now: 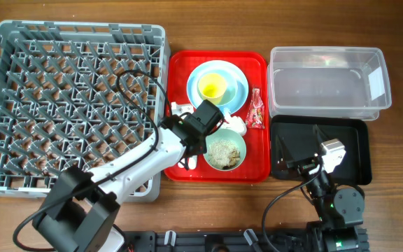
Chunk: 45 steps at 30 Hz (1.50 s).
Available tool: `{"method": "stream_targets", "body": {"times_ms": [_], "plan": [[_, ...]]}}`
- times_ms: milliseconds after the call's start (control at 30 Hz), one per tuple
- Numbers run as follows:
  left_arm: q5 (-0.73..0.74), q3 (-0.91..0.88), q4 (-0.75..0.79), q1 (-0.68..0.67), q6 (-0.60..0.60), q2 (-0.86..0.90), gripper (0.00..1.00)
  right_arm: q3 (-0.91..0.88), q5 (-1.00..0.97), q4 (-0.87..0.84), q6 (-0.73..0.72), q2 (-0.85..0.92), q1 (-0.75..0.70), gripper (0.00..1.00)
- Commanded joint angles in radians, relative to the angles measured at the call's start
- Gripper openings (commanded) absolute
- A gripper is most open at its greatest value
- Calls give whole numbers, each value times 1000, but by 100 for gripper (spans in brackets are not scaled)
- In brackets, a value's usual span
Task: Sort waste into correct bins and load items into the dishwasher rack
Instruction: 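Lower the left gripper and grasp the white plastic fork, then lift the fork with the left gripper toward the grey rack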
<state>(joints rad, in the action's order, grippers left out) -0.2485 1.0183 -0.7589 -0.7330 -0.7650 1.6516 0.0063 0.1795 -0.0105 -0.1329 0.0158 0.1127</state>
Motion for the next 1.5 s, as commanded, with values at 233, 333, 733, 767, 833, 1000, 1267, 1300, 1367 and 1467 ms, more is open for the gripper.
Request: {"method": "stream_targets", "body": {"times_ms": [233,333,733,767,833,1000,1267,1300,1367,1467], "plan": [[-154,-7,38,-3,-5,66,21,-1,2,-3,-5,-2,2,100],[-153,-7,58,-3,-5,84,15,-1,2,-3,-5,-2,2,100],[-183,-7,95,-2,1,136,20,-1,2,-3,-5,-2,2,100],[-183,-7,95,-2,2,141,20,-1,2,-3,-5,-2,2,100],[-183,-7,98,-2,2,154,20,-1,2,-3,-5,-2,2,100],[-183,-7,101,-2,2,168,20,-1,2,-3,-5,-2,2,100],[-163,-7,106,-2,2,168,15,-1,2,-3,-5,-2,2,100],[-153,-7,109,-2,2,168,15,-1,2,-3,-5,-2,2,100],[-137,-7,117,-2,2,169,15,-1,2,-3,-5,-2,2,100],[-134,-15,126,-2,1,170,16,-1,2,-3,-5,-2,2,100]]}}
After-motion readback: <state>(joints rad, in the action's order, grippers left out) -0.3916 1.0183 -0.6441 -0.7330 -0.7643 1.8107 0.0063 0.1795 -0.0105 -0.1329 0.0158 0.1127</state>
